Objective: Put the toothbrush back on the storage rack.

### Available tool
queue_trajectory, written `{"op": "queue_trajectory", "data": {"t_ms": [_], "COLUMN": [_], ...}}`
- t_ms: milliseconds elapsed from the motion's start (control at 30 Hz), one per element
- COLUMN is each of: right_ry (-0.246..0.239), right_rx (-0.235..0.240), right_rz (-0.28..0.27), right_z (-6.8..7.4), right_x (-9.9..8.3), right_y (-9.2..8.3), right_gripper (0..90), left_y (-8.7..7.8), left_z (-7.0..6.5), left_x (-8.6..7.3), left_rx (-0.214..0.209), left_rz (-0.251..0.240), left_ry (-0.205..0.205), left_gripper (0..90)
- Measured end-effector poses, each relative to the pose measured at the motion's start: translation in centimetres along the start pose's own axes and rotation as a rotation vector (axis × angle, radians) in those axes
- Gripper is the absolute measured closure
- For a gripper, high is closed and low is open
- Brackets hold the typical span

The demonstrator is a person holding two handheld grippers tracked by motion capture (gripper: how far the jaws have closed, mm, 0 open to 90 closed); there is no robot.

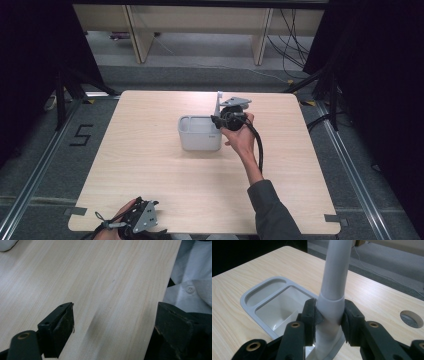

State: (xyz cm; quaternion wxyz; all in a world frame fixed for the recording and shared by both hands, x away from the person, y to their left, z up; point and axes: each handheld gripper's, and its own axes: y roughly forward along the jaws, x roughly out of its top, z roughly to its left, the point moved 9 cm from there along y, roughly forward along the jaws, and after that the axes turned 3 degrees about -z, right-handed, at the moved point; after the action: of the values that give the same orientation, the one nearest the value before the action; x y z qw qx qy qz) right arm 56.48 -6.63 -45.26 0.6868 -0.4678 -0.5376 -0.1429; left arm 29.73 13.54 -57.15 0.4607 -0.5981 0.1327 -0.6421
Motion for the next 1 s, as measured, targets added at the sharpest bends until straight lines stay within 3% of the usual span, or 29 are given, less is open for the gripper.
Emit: {"op": "queue_trajectory", "data": {"t_ms": [167, 200, 367, 600, 700, 767, 800, 833, 867, 933, 1000], "right_ry": [0.009, -0.012, 0.012, -0.02, 0.001, -0.034, -0.005, -0.01, 0.016, 0.028, -0.003], "right_rx": [0.009, 0.012, 0.008, 0.0, -0.01, -0.002, -0.002, -0.001, 0.012, -0.004, -0.005], "right_rz": [0.021, 0.015, 0.019, 0.015, 0.01, 0.008, 0.008, -0.004, 0.009, 0.013, -0.006], "right_z": [0.12, 0.01, 0.1, -0.21, 0.01, -0.2, -0.07, -0.12, 0.07, 0.06, -0.18], "right_x": [-0.47, -0.43, -0.63, -0.7, -0.69, -0.59, -0.61, -0.53, -0.61, -0.63, -0.52], "right_y": [0.22, 0.31, 0.31, 0.41, 0.44, 0.44, 0.36, 0.44, 0.31, 0.06, 0.14], "right_gripper": [66.9, 67.0, 67.1, 68.3, 68.3, 68.1, 67.5, 66.3, 63.6, 57.7, 52.4], "left_y": [0.01, 0.02, 0.02, 0.04, 0.08, 0.07, 0.03, 0.03, 0.09, 0.08, 0.07], "left_z": [-0.04, -0.05, -0.05, -0.09, -0.12, -0.14, -0.15, -0.15, -0.11, -0.11, -0.13], "left_x": [0.0, -0.01, -0.01, -0.01, -0.03, -0.01, -0.01, -0.01, -0.02, -0.03, -0.01], "left_rx": [-0.003, -0.003, -0.003, -0.005, -0.005, -0.005, -0.005, -0.005, -0.003, -0.005, -0.005], "left_rz": [0.0, 0.0, 0.001, 0.001, 0.001, 0.001, 0.003, 0.003, 0.0, 0.001, 0.0], "left_ry": [-0.001, -0.001, 0.0, 0.0, -0.001, -0.001, -0.001, -0.001, 0.0, -0.001, -0.001], "left_gripper": [15.3, 15.3, 15.3, 15.3, 15.3, 15.3, 15.3, 15.3, 15.3, 15.3, 15.3]}}
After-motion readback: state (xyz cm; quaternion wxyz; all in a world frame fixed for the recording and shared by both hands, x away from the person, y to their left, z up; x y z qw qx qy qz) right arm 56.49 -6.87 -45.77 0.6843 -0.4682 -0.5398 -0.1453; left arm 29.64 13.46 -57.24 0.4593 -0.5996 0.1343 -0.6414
